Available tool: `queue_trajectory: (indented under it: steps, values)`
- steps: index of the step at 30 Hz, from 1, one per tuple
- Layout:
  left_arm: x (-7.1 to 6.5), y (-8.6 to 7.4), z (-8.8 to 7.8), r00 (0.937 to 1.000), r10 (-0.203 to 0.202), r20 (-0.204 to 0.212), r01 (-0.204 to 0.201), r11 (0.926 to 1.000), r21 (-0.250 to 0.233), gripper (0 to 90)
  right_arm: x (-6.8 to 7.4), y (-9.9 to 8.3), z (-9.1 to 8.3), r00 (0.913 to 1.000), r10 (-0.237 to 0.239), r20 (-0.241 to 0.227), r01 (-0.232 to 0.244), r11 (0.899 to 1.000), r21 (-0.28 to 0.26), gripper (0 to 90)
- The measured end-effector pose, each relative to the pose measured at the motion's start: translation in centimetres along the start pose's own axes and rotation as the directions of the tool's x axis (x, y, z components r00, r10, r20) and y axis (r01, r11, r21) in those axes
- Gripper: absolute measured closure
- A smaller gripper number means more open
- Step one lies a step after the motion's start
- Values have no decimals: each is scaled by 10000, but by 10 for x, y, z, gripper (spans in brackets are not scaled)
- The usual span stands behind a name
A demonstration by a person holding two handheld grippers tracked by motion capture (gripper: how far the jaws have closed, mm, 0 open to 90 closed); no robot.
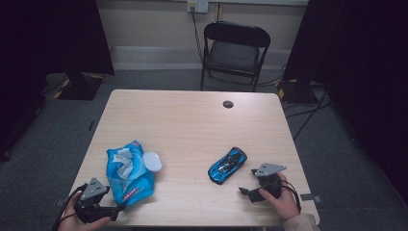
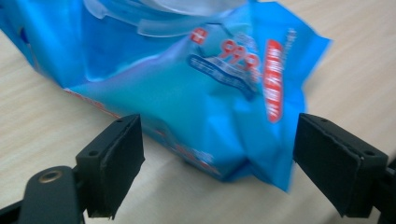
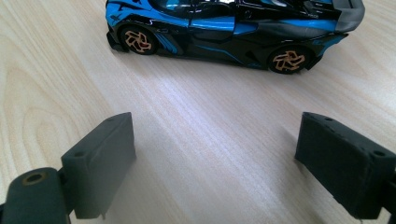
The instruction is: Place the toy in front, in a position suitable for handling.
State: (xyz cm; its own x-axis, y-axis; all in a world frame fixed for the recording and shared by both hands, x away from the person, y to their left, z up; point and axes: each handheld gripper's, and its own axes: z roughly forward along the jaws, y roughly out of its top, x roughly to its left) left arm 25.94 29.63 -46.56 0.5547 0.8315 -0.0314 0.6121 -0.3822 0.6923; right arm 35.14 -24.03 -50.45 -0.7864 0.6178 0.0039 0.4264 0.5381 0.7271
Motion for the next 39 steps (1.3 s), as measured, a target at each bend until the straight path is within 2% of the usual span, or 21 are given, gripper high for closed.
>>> queue_trajectory:
  steps: [6,17,18,25,31,39]
  values:
    - [2,5,8,9999,-157,-44,156,9996,-239,161,0,0,0,10000,-10,4,10,10000,0,109]
    - [4,13,16,9994,-240,253,245,9995,-219,211,0,0,0,10000,-11,3,11,10000,-2,109]
    - [4,14,17,9991,-331,250,337,9992,-236,215,0,0,0,10000,4,3,-4,10000,4,109]
    - [3,21,23,9997,-233,100,236,9993,-287,243,0,0,0,10000,5,3,-5,10000,3,109]
    - [2,35,36,9999,-119,-119,115,9994,-337,250,0,0,0,10000,0,3,0,10000,15,109]
    - [4,64,63,9996,137,-243,-148,9988,-457,251,0,0,0,10000,-3,2,3,10000,13,109]
